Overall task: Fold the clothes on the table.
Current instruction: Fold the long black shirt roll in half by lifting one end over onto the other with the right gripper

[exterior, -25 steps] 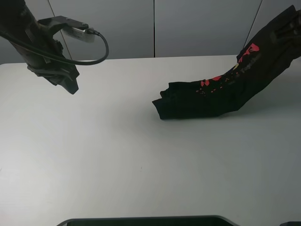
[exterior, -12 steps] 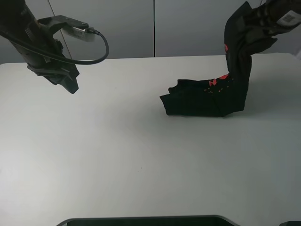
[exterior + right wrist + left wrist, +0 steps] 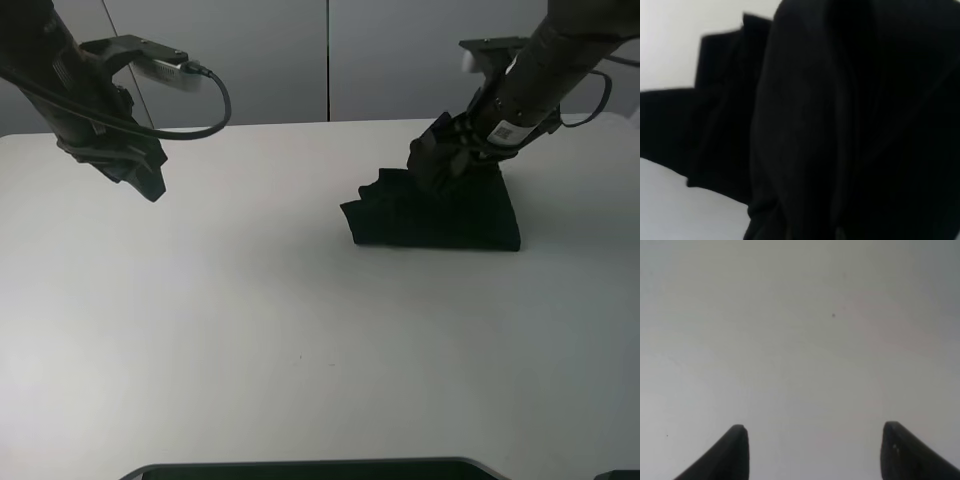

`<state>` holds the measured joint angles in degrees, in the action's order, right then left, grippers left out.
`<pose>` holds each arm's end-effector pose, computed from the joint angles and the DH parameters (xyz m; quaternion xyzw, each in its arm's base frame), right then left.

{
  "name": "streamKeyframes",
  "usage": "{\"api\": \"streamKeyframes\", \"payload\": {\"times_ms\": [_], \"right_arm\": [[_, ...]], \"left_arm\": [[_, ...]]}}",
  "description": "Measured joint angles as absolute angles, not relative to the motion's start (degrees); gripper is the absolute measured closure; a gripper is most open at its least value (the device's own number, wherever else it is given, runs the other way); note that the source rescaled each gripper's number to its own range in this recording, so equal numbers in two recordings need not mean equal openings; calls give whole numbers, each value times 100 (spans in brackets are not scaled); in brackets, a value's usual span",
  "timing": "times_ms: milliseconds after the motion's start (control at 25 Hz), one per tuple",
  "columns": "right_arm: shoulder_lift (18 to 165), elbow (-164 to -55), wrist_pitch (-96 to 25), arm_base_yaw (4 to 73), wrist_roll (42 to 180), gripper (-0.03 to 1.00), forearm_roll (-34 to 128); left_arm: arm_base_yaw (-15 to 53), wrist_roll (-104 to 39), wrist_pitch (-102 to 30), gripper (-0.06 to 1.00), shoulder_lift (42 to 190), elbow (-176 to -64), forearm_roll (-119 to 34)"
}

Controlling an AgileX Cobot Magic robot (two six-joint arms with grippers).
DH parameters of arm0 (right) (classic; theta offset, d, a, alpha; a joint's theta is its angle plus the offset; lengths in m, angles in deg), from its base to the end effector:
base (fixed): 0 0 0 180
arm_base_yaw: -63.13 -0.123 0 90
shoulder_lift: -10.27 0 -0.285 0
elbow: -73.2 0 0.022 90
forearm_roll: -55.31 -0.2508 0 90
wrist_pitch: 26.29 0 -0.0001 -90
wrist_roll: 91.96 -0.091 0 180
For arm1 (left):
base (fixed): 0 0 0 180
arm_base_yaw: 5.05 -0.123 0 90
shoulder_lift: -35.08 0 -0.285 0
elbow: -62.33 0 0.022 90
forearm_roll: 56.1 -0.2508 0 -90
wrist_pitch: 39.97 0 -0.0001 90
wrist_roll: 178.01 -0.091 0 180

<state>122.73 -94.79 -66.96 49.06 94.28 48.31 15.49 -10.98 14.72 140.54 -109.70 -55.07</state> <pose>0.3393 0.0925 0.1750 -0.1344 0.9814 0.0541 0.1257 0.3118 -0.1183 0.2291 0.2825 0.9536 -0.0146 0.1027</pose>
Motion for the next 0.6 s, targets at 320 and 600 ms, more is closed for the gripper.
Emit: {"api": "streamKeyframes", "payload": {"times_ms": [320, 600], "right_arm": [[12568, -9432, -6636, 4903, 9620, 87, 4523], [12676, -9420, -6653, 4893, 11249, 87, 2702]], "left_arm": [[1549, -1180, 1404, 22, 14054, -10970, -5495], [1549, -1204, 1305, 22, 14054, -10970, -5495]]}}
